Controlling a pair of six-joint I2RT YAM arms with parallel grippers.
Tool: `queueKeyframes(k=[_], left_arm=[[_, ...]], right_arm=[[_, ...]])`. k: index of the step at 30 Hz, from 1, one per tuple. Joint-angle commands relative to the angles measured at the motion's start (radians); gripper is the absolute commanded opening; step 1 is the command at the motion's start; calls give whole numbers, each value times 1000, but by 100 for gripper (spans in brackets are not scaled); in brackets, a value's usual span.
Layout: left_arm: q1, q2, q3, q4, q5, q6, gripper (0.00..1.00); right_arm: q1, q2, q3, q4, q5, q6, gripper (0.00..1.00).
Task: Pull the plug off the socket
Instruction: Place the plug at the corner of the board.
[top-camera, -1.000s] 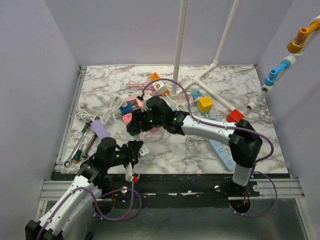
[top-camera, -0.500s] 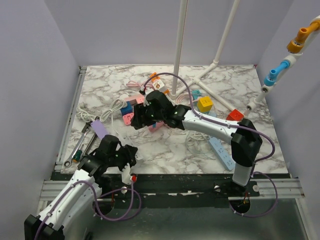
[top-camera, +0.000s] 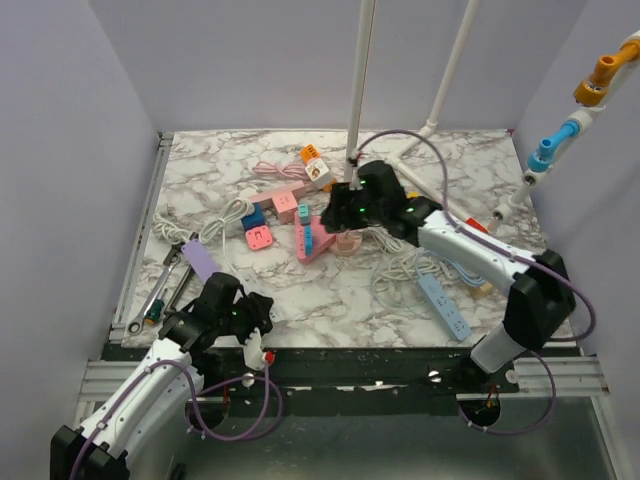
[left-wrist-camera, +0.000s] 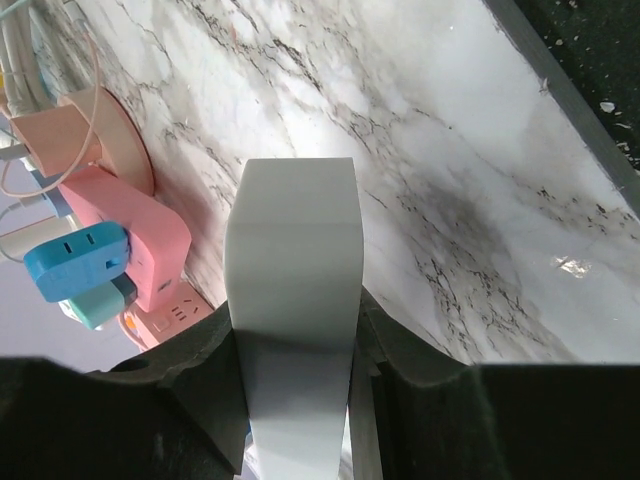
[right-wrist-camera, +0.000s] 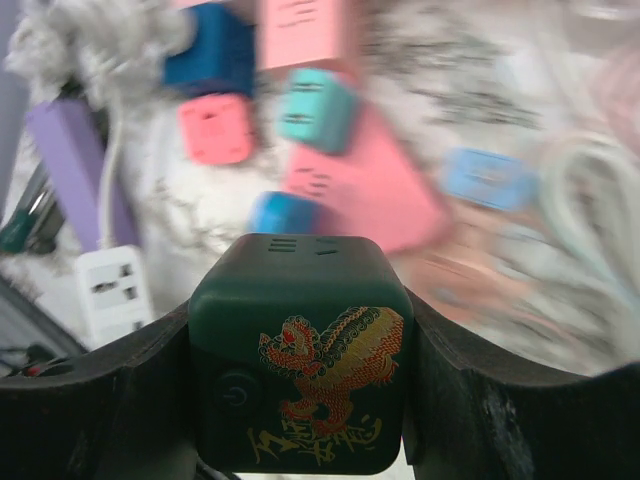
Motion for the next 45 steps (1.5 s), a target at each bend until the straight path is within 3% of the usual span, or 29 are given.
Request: queueKeyframes(k=[1,9,23,25,28,34,45], left_arm=[[3,-10,-4,60,-4,-19,0],[4,-27,-35,110,2,-8,0],[5,-14,-23,134,8,-50,0],[5,-13,-27,140,7,-54,0],[5,-11,-34,158,13,-59,0],[5,8,-39,204,26,-62,0],[3,92,-42,295,64,-62,0]], right_arm=[[-202,-201,-201,-48,34,65,17],[-371,-456,-450,-213,255,194,22],[-856,-644,-663,-316,160,397,26],[-881,-667,-672,-318,178,408,32],[-892,-661,-676,-311,186,410,58],[-894,-638,-680,-297,167,418,98],[-893,-725,-626,-330,138,348,100]])
